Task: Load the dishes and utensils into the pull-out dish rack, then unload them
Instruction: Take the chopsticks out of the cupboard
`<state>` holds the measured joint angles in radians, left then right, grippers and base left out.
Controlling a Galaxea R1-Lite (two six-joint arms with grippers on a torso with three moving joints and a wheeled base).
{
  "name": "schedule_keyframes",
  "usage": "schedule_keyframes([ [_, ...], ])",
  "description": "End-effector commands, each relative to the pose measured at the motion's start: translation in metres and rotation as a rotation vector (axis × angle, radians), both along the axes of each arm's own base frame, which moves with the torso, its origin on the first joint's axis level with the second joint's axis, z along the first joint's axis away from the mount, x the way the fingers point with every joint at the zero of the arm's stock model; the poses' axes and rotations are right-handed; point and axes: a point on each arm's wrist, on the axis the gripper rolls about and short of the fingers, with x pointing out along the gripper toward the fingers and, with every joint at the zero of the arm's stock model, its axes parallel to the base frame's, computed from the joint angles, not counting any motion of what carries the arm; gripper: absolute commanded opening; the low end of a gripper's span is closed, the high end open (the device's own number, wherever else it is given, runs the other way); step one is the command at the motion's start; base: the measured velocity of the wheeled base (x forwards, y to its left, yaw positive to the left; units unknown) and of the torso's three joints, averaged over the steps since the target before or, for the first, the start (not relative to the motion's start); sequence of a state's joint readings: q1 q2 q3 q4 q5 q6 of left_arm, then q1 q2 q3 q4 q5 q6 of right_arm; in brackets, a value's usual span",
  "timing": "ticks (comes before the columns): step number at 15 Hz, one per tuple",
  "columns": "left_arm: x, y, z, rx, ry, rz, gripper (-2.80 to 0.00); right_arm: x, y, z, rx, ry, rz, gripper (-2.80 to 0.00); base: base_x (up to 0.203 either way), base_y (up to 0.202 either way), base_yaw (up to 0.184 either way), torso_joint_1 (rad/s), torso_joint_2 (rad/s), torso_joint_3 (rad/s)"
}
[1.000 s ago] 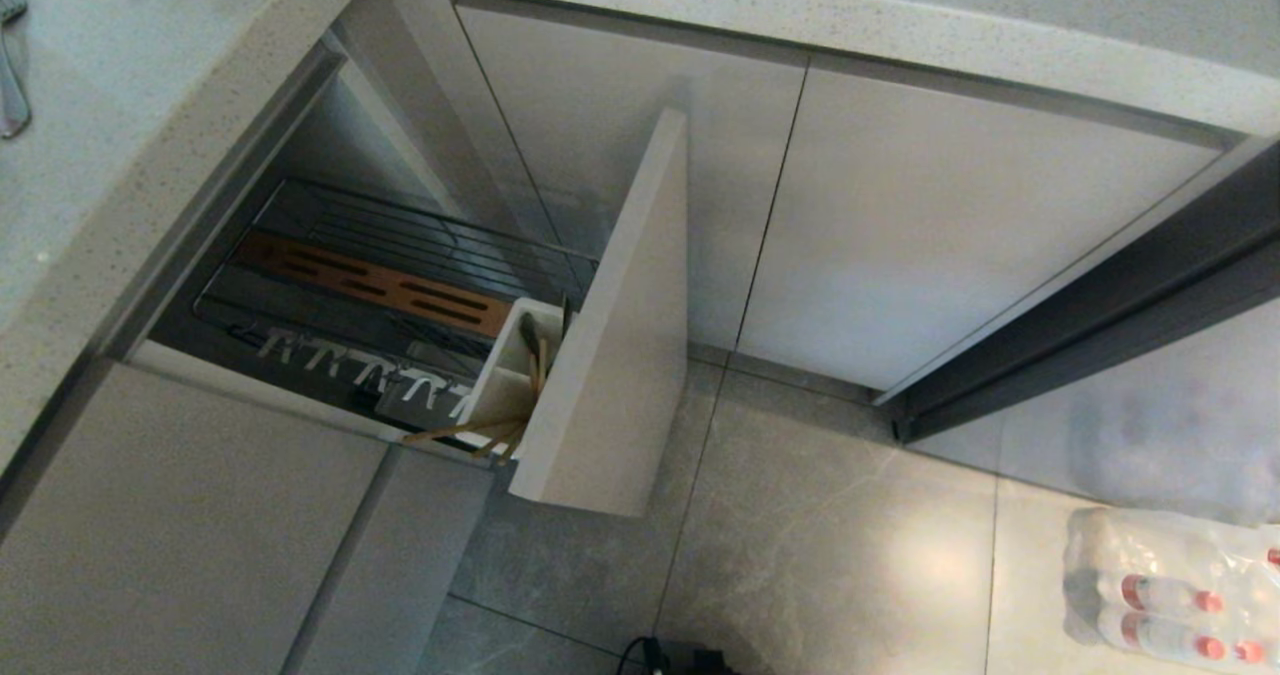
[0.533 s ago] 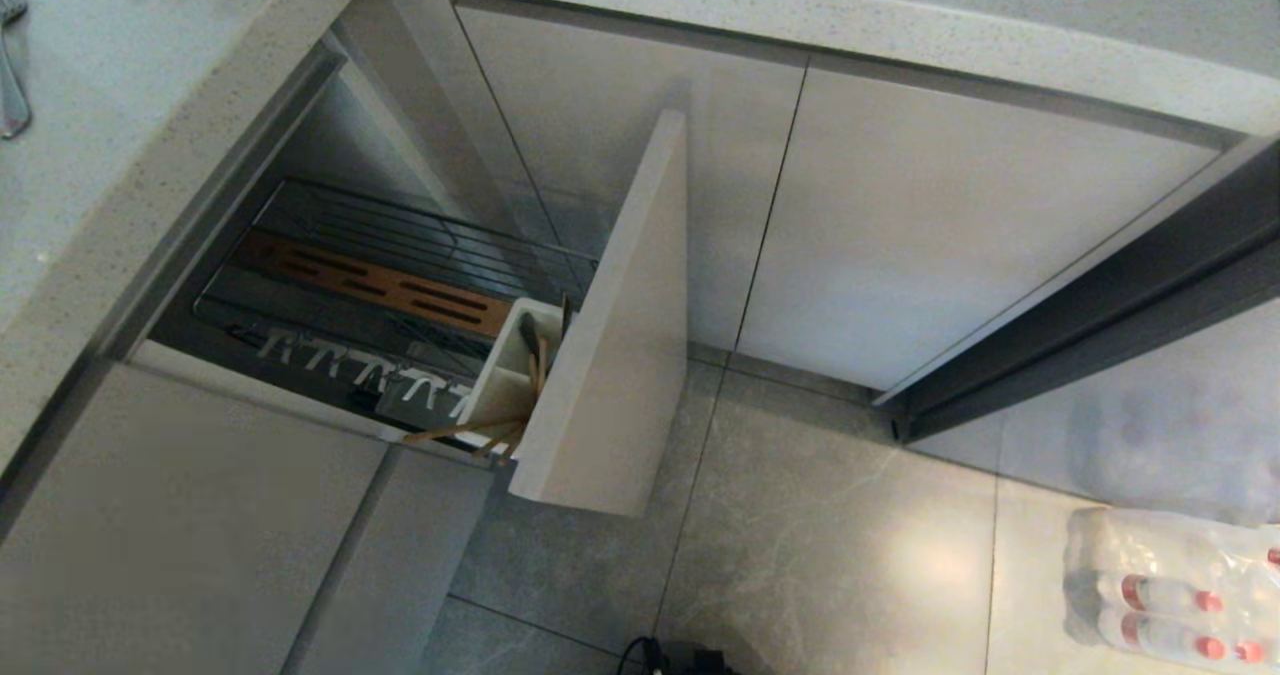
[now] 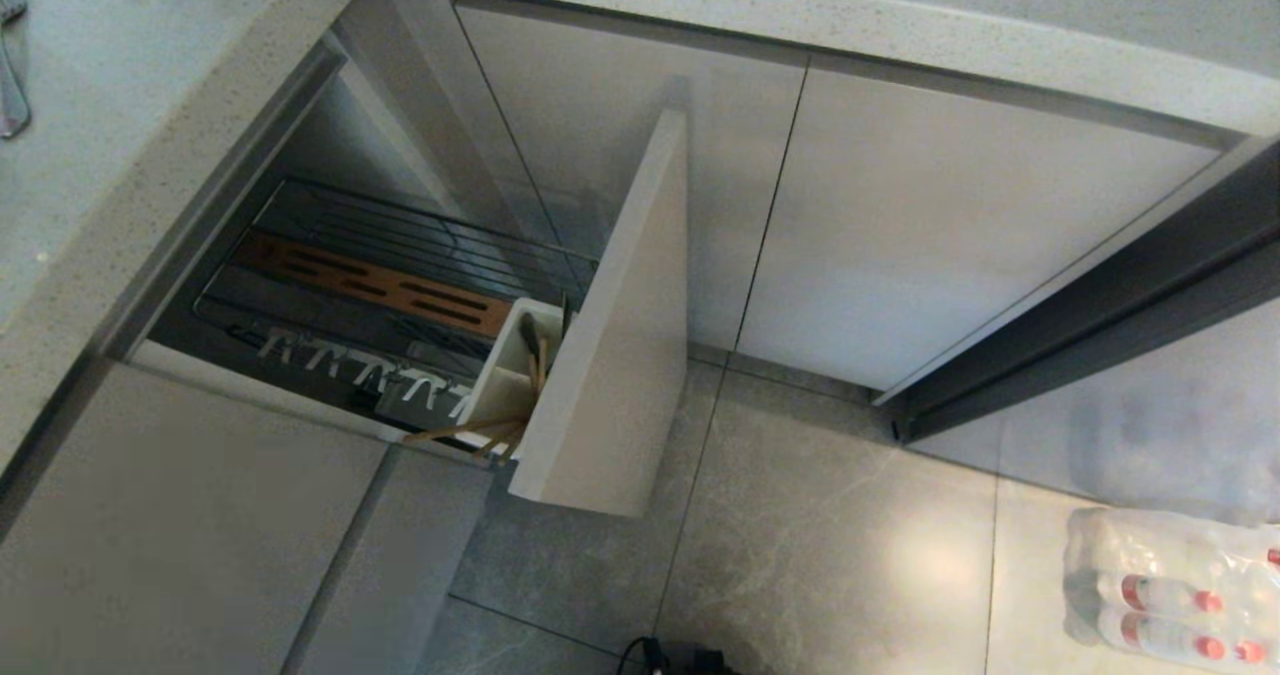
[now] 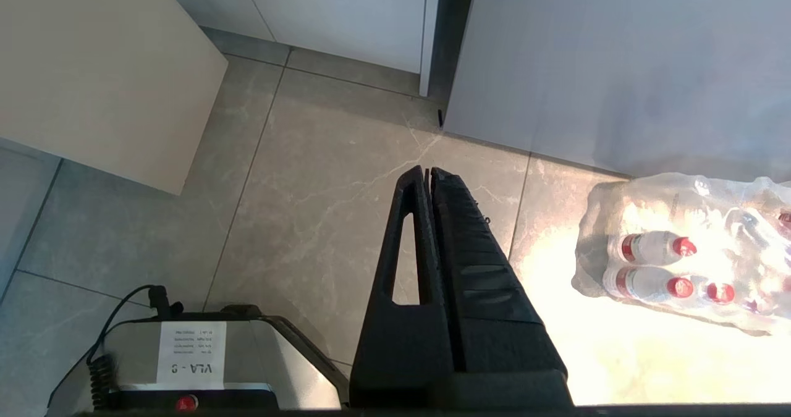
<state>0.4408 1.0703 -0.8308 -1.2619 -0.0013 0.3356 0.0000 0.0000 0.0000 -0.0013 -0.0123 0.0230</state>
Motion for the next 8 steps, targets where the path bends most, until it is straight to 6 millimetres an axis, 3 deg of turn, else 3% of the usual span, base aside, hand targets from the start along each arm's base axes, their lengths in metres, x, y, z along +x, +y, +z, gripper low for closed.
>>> schedule_keyframes([
  [1,-0.001,0.004,-0.009,0.019,0.039,0.039,-2.80,0.000,0.000,0.000,0.000,0.001,0.000,-2.80,0.000,0.000,0.000,0.000,0.00,0.000],
  [4,-0.008,0.004,-0.032,0.113,0.156,0.086,-2.80,0.000,0.000,0.000,0.000,0.000,0.000,-2.80,0.000,0.000,0.000,0.000,0.00,0.000],
  [8,-0.021,0.001,-0.038,0.176,0.193,0.110,-2.80,0.000,0.000,0.000,0.000,0.001,0.000,-2.80,0.000,0.000,0.000,0.000,0.00,0.000],
])
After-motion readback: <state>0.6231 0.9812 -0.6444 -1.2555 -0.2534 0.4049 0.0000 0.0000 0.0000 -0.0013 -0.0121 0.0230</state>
